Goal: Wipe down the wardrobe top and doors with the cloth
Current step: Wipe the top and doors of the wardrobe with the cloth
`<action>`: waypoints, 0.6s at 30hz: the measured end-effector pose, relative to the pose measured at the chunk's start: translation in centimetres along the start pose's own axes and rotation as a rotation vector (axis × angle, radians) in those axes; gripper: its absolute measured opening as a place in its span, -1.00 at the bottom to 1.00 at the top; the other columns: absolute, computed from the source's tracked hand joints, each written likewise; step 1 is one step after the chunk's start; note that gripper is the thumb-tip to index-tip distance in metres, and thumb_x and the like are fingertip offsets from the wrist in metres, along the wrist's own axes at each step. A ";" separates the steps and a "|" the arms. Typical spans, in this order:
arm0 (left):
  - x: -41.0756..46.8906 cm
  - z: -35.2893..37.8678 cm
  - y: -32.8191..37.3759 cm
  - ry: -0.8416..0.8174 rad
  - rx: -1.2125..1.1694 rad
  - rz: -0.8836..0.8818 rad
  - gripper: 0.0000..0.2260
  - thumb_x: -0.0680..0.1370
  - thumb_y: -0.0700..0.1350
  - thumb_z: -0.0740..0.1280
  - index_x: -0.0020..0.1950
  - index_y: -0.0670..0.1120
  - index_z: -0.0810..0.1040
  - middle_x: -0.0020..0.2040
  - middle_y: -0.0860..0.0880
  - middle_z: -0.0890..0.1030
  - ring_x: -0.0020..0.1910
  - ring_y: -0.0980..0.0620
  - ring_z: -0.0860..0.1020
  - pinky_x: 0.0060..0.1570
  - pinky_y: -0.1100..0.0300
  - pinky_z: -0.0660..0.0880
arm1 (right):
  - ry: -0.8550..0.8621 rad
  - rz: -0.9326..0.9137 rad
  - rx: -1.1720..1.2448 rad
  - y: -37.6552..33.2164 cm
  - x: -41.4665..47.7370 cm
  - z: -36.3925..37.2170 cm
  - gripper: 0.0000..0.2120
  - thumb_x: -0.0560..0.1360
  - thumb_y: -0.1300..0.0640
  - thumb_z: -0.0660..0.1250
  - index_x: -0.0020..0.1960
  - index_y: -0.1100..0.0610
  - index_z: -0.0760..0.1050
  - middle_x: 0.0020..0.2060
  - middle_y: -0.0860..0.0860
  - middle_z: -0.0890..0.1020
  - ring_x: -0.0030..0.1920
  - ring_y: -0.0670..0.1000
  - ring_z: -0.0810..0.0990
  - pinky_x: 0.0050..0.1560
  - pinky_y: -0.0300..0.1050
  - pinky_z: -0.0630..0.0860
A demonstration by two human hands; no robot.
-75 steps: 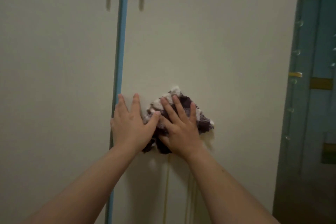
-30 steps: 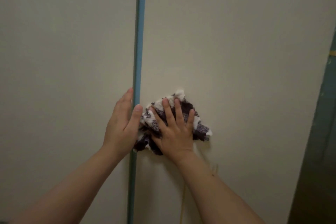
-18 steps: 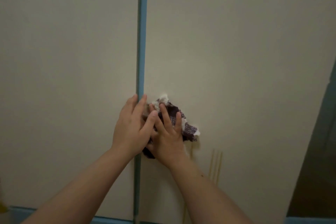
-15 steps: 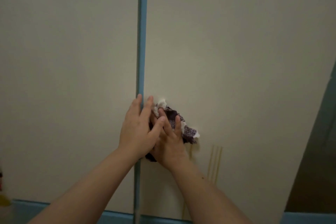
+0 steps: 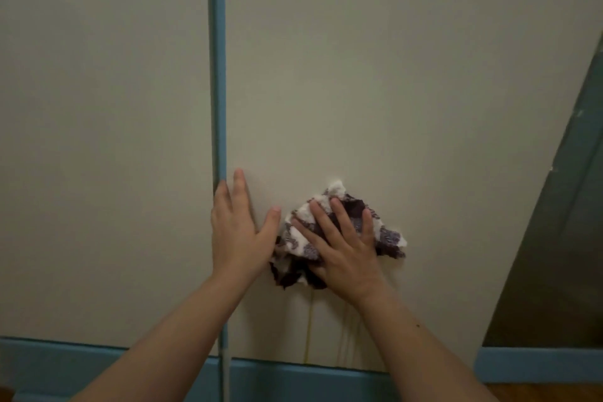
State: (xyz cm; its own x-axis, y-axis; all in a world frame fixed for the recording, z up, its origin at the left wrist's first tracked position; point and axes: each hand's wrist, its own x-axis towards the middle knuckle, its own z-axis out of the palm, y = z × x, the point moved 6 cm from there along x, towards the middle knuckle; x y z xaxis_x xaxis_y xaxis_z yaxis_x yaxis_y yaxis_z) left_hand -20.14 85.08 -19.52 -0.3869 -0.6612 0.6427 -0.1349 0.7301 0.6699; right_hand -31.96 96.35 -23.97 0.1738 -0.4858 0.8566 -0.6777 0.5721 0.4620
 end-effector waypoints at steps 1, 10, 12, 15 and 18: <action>-0.1 0.3 0.1 0.015 -0.013 -0.015 -0.31 0.48 0.12 0.21 0.51 -0.02 -0.01 0.51 -0.22 0.02 0.48 -0.13 0.02 0.41 0.07 0.00 | 0.003 0.011 -0.016 1.3 -1.0 -0.2 -0.51 0.56 -0.22 0.03 0.46 -0.14 0.19 0.49 -0.03 0.18 0.51 0.11 0.05 0.39 0.29 -0.05; -0.2 1.4 -0.4 0.114 0.012 -0.023 -0.28 0.40 0.16 0.14 0.51 0.01 0.01 0.50 -0.25 0.02 0.46 -0.21 0.04 0.40 0.03 -0.01 | -0.046 0.237 -0.022 13.0 -8.2 -1.9 -0.48 0.57 -0.24 -0.09 0.51 -0.17 -0.01 0.53 -0.07 -0.07 0.52 0.10 -0.10 0.39 0.30 -0.16; -0.1 1.5 -0.6 0.126 0.006 0.002 -0.29 0.40 0.13 0.15 0.51 -0.02 0.03 0.49 -0.28 0.05 0.46 -0.22 0.05 0.40 0.01 0.00 | -0.063 0.293 -0.020 14.6 -9.2 -2.1 -0.50 0.57 -0.25 -0.09 0.48 -0.17 0.07 0.53 -0.07 -0.08 0.52 0.11 -0.11 0.39 0.30 -0.15; 0.0 1.5 -0.9 0.159 -0.019 0.029 -0.30 0.40 0.11 0.17 0.50 -0.05 0.08 0.47 -0.30 0.09 0.46 -0.22 0.07 0.40 0.01 -0.01 | -0.072 0.435 0.042 15.4 -11.0 -2.1 -0.43 0.54 -0.29 -0.09 0.51 -0.16 -0.01 0.53 -0.07 -0.10 0.52 0.11 -0.13 0.41 0.25 -0.20; 0.0 1.8 -1.1 0.178 -0.037 0.032 -0.30 0.40 0.10 0.18 0.50 -0.04 0.08 0.48 -0.28 0.08 0.46 -0.21 0.06 0.40 0.00 -0.02 | -0.116 0.587 0.099 14.7 -14.1 -1.3 -0.38 0.52 -0.33 -0.09 0.52 -0.15 -0.07 0.53 -0.07 -0.13 0.52 0.11 -0.18 0.42 0.21 -0.22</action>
State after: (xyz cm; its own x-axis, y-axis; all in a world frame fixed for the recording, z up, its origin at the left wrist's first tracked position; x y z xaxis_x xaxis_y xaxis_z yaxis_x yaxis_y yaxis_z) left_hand -21.58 84.60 -20.93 -0.2223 -0.6602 0.7175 -0.0900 0.7466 0.6591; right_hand -43.39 112.46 -28.94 -0.3246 -0.1797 0.9286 -0.7008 0.7050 -0.1086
